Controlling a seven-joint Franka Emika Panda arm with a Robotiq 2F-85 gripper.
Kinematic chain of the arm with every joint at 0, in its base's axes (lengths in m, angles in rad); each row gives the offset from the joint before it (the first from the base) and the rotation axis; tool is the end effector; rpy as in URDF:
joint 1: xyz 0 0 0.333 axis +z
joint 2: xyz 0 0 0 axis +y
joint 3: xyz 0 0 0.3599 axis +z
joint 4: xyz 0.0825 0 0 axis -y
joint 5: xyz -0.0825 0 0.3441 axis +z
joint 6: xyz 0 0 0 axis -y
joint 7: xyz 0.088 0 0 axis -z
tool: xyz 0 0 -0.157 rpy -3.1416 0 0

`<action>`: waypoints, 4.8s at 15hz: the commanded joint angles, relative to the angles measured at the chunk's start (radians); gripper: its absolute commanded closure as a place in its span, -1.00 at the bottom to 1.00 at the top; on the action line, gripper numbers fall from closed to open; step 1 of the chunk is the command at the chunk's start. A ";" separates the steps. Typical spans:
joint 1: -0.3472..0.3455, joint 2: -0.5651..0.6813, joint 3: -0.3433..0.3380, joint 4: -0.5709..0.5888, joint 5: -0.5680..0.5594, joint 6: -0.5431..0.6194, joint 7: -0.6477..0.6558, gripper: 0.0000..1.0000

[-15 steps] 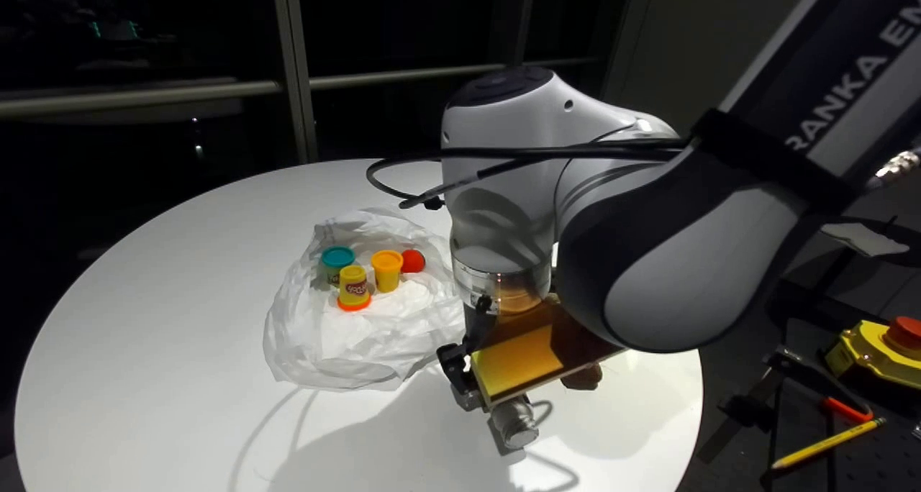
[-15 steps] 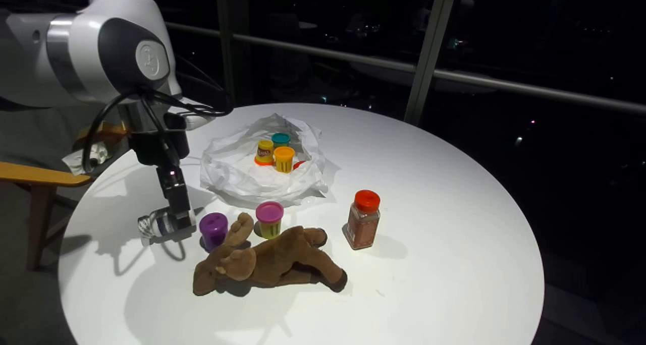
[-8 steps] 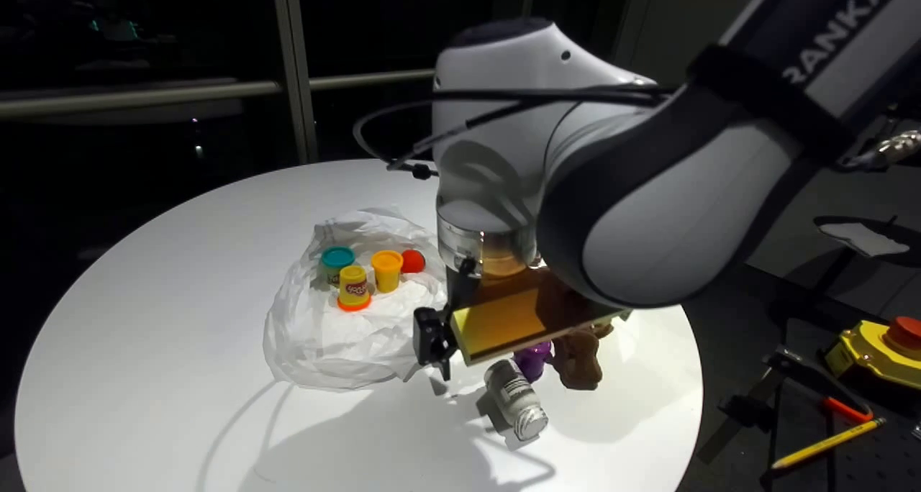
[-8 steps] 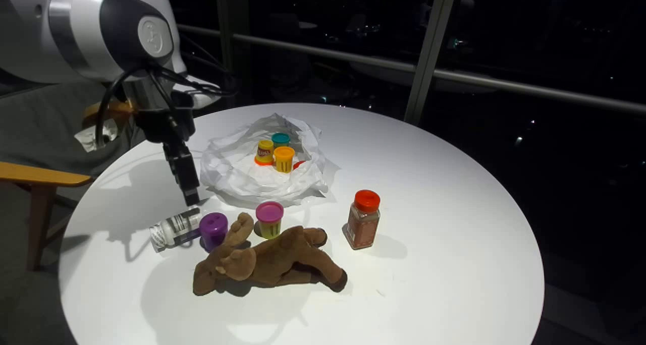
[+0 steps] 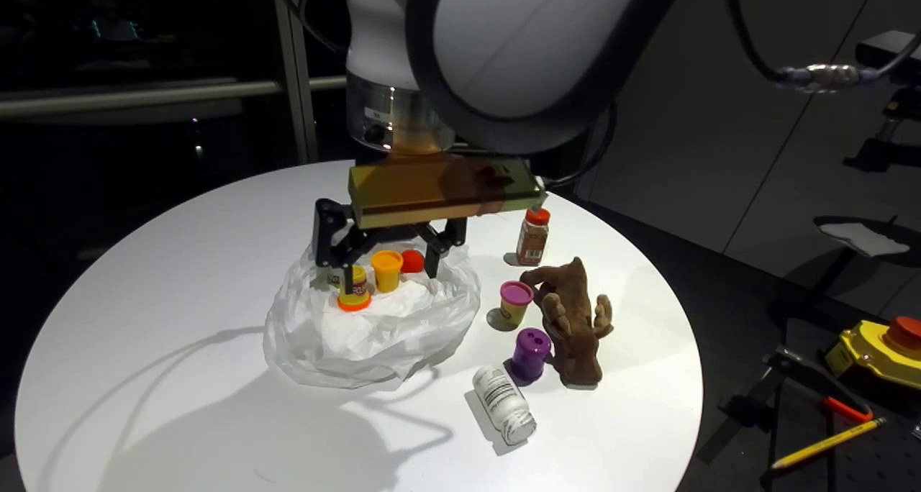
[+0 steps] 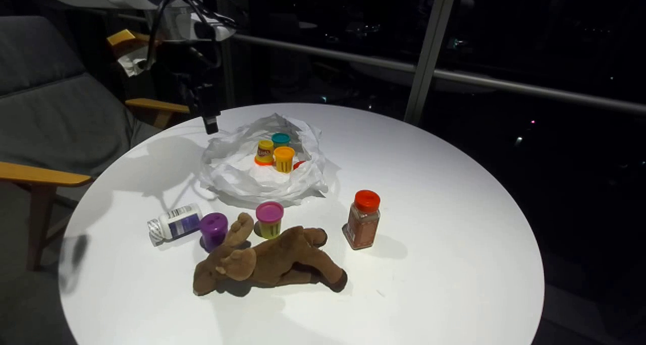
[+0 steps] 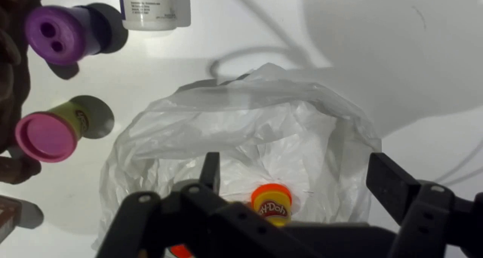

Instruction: Remove the contents from the plastic bag.

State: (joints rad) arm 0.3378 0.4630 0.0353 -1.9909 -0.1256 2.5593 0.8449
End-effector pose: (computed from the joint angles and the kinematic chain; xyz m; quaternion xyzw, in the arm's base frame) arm 0.5791 0.2238 0.2580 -0.9807 0.1861 -0.0604 0.0062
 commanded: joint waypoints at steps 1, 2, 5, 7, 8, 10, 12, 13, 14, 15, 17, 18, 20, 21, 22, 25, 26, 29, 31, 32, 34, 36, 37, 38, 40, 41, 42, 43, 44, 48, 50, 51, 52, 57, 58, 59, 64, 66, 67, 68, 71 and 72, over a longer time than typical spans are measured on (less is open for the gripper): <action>-0.047 0.114 0.025 0.154 0.050 -0.043 -0.139 -1.00; -0.060 0.144 0.030 0.181 0.072 -0.054 -0.172 -1.00; -0.068 0.234 0.014 0.278 0.100 -0.100 -0.238 -1.00; -0.061 0.289 -0.010 0.353 0.093 -0.131 -0.250 -1.00; -0.057 0.316 -0.022 0.391 0.087 -0.140 -0.250 -1.00; -0.052 0.357 -0.037 0.463 0.085 -0.157 -0.250 -1.00; -0.050 0.395 -0.050 0.529 0.082 -0.175 -0.250 -1.00; -0.051 0.413 -0.054 0.560 0.082 -0.189 -0.252 -1.00; -0.054 0.430 -0.057 0.589 0.084 -0.205 -0.253 -1.00; -0.058 0.446 -0.056 0.614 0.088 -0.221 -0.255 -1.00; -0.064 0.482 -0.061 0.665 0.090 -0.250 -0.257 -1.00; -0.067 0.495 -0.059 0.689 0.094 -0.265 -0.259 -1.00; -0.074 0.527 -0.057 0.735 0.101 -0.287 -0.262 -1.00; -0.079 0.544 -0.055 0.762 0.105 -0.301 -0.263 -1.00; -0.082 0.556 -0.054 0.780 0.108 -0.310 -0.261 -1.00; -0.089 0.591 -0.052 0.841 0.119 -0.339 -0.257 -0.99; -0.090 0.600 -0.051 0.857 0.123 -0.349 -0.256 -0.88; -0.085 0.623 -0.053 0.897 0.127 -0.368 -0.252 -0.37; -0.074 0.627 -0.061 0.914 0.118 -0.380 -0.243 -0.51; -0.067 0.625 -0.067 0.918 0.111 -0.380 -0.233 -0.78; -0.048 0.622 -0.088 0.921 0.093 -0.367 -0.210 -0.92; -0.037 0.618 -0.100 0.922 0.090 -0.369 -0.192 -1.00; -0.033 0.616 -0.104 0.921 0.091 -0.373 -0.181 -1.00; -0.030 0.614 -0.106 0.920 0.094 -0.377 -0.167 -1.00; -0.027 0.613 -0.113 0.917 0.099 -0.388 -0.128 -1.00; -0.026 0.612 -0.116 0.915 0.100 -0.395 -0.102 -1.00; -0.028 0.611 -0.117 0.914 0.107 -0.410 -0.073 -1.00; -0.032 0.612 -0.116 0.915 0.110 -0.425 -0.048 -1.00; -0.035 0.612 -0.116 0.914 0.113 -0.440 -0.022 -1.00; -0.052 0.618 -0.101 0.926 0.123 -0.503 0.043 -1.00; -0.058 0.623 -0.093 0.938 0.129 -0.530 0.063 -1.00; -0.060 0.624 -0.089 0.943 0.134 -0.542 0.072 -1.00; -0.063 0.626 -0.084 0.948 0.140 -0.553 0.078 -1.00; -0.070 0.641 -0.057 0.974 0.170 -0.545 0.081 -1.00; -0.073 0.649 -0.053 0.983 0.174 -0.534 0.075 -1.00; -0.073 0.656 -0.054 0.991 0.171 -0.522 0.073 -1.00; -0.094 0.711 -0.045 1.051 0.182 -0.515 0.064 -1.00; -0.101 0.737 -0.044 1.075 0.182 -0.513 0.064 -1.00; -0.102 0.747 -0.046 1.087 0.179 -0.510 0.065 -1.00; -0.104 0.757 -0.047 1.099 0.179 -0.507 0.067 -0.93; -0.103 0.763 -0.044 1.121 0.179 -0.512 0.071 -0.35; -0.099 0.758 -0.045 1.121 0.177 -0.515 0.073 -0.20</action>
State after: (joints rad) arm 0.2400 1.2004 -0.0190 -0.9341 0.0314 2.0509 0.9155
